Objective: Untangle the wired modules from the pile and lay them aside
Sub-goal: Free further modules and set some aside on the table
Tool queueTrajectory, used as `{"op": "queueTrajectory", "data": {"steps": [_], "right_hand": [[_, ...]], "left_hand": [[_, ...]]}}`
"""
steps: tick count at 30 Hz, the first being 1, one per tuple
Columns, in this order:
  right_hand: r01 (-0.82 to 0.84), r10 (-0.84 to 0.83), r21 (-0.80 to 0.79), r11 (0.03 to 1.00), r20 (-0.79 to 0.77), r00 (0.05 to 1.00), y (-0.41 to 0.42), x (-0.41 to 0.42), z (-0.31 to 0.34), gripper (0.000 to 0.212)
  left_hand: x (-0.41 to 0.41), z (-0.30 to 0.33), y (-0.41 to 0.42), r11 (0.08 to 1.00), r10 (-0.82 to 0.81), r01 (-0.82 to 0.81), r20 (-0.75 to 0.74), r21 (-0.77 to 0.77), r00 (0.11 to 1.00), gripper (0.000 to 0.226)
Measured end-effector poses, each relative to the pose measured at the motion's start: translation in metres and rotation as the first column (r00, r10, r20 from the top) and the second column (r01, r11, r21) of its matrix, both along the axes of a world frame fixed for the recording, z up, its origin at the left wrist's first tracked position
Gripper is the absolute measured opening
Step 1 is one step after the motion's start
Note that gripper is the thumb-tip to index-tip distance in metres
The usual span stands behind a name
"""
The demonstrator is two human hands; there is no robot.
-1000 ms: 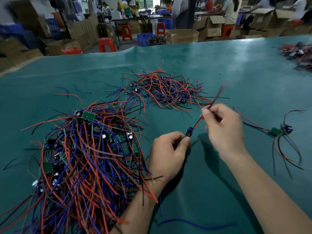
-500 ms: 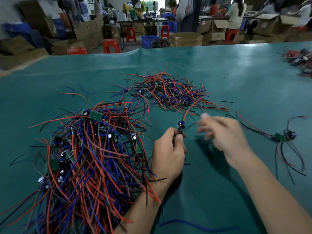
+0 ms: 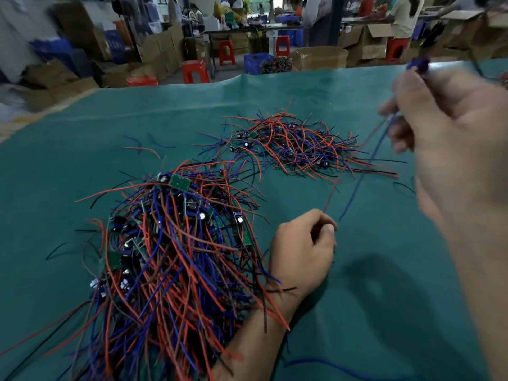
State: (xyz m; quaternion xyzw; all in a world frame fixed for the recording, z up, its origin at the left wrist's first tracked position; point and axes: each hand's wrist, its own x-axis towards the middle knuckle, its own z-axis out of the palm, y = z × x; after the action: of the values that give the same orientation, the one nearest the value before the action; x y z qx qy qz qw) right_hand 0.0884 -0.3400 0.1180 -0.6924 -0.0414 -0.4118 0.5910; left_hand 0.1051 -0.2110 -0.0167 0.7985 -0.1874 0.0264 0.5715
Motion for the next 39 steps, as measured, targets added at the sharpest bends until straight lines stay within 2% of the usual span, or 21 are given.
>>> {"op": "queueTrajectory", "data": {"steps": [3,5,6,8,9,11,13,15,16,19,22,24,27,29,31,33,35,37,39], "right_hand": [[-0.31,0.288,-0.215,0.926,-0.126,0.949,0.044,0.01,0.044,0.022],[-0.46,0.376,-0.344,0.818,-0.286,0.882,0.077,0.026,0.056,0.034],[-0.516,0.368,-0.422,0.745,-0.385,0.846,0.092,0.036,0.056,0.044],[-0.589,0.245,-0.553,0.59,-0.572,0.783,0.106,0.059,0.043,0.059],[-0.578,0.135,-0.615,0.536,-0.613,0.778,0.103,0.073,0.031,0.058],[-0.442,-0.171,-0.764,0.47,-0.57,0.804,0.077,0.098,-0.001,0.042],[-0.325,-0.466,-0.831,0.452,-0.531,0.708,0.041,0.111,-0.035,0.037],[-0.279,-0.603,-0.821,0.499,-0.56,0.569,0.009,0.11,-0.068,0.047],[-0.249,-0.628,-0.815,0.524,-0.567,0.533,-0.003,0.109,-0.08,0.05],[-0.186,-0.638,-0.806,0.562,-0.566,0.522,-0.028,0.109,-0.097,0.036],[-0.196,-0.594,-0.78,0.594,-0.59,0.547,-0.036,0.111,-0.095,0.022],[-0.196,-0.569,-0.782,0.592,-0.577,0.586,-0.038,0.111,-0.092,0.024],[-0.183,-0.505,-0.738,0.649,-0.599,0.622,-0.038,0.101,-0.085,0.03],[-0.184,-0.416,-0.651,0.736,-0.65,0.635,-0.037,0.086,-0.079,0.026],[-0.216,-0.214,-0.448,0.867,-0.728,0.651,-0.034,0.062,-0.072,0.027],[-0.3,0.05,-0.202,0.932,-0.75,0.659,-0.032,0.032,-0.066,0.029],[-0.439,0.287,-0.015,0.898,-0.737,0.612,-0.033,0.005,-0.062,0.023],[-0.585,0.48,0.135,0.799,-0.73,0.487,-0.034,-0.011,-0.062,0.015],[-0.687,0.58,0.22,0.693,-0.736,0.349,-0.035,-0.015,-0.068,0.011]], "left_hand": [[0.001,0.001,0.0,0.999,0.043,-0.043,0.005,0.001,0.999,0.007],[0.0,0.002,0.001,0.999,0.036,-0.036,0.009,-0.011,0.999,0.009],[0.0,0.002,0.001,0.999,0.029,-0.029,0.019,-0.021,0.999,0.01],[-0.001,0.002,0.001,0.999,0.029,-0.028,0.021,-0.023,0.999,0.014],[-0.001,0.002,0.001,0.999,0.033,-0.033,0.009,-0.027,0.999,0.015],[0.001,0.001,0.001,0.999,0.039,-0.039,-0.001,-0.029,0.999,0.015],[0.001,0.0,0.002,0.999,0.046,-0.046,0.017,-0.011,0.999,0.018],[0.002,-0.001,0.002,0.999,0.05,-0.049,0.029,-0.005,0.998,0.017],[0.003,-0.001,0.002,0.998,0.058,-0.058,0.025,-0.001,0.998,0.015],[0.002,-0.003,0.0,0.998,0.064,-0.064,0.009,-0.009,0.998,0.014],[0.003,-0.005,0.0,0.997,0.074,-0.073,0.013,-0.014,0.997,0.013],[0.004,-0.005,0.0,0.997,0.078,-0.077,0.009,-0.028,0.997,0.013],[0.004,-0.005,0.0,0.996,0.076,-0.076,-0.006,-0.052,0.997,0.013],[0.005,-0.006,0.0,0.996,0.078,-0.078,-0.008,-0.05,0.997,0.012],[0.005,-0.005,-0.001,0.995,0.086,-0.086,-0.006,-0.046,0.996,0.015],[0.004,-0.004,0.0,0.994,0.096,-0.096,0.011,-0.061,0.995,0.027],[0.002,-0.002,0.001,0.989,0.086,-0.088,-0.019,-0.121,0.996,0.041],[0.001,-0.001,0.001,0.986,0.069,-0.075,-0.046,-0.145,0.997,0.046],[0.001,0.0,0.001,0.989,0.065,-0.069,-0.039,-0.132,0.997,0.041]]}}
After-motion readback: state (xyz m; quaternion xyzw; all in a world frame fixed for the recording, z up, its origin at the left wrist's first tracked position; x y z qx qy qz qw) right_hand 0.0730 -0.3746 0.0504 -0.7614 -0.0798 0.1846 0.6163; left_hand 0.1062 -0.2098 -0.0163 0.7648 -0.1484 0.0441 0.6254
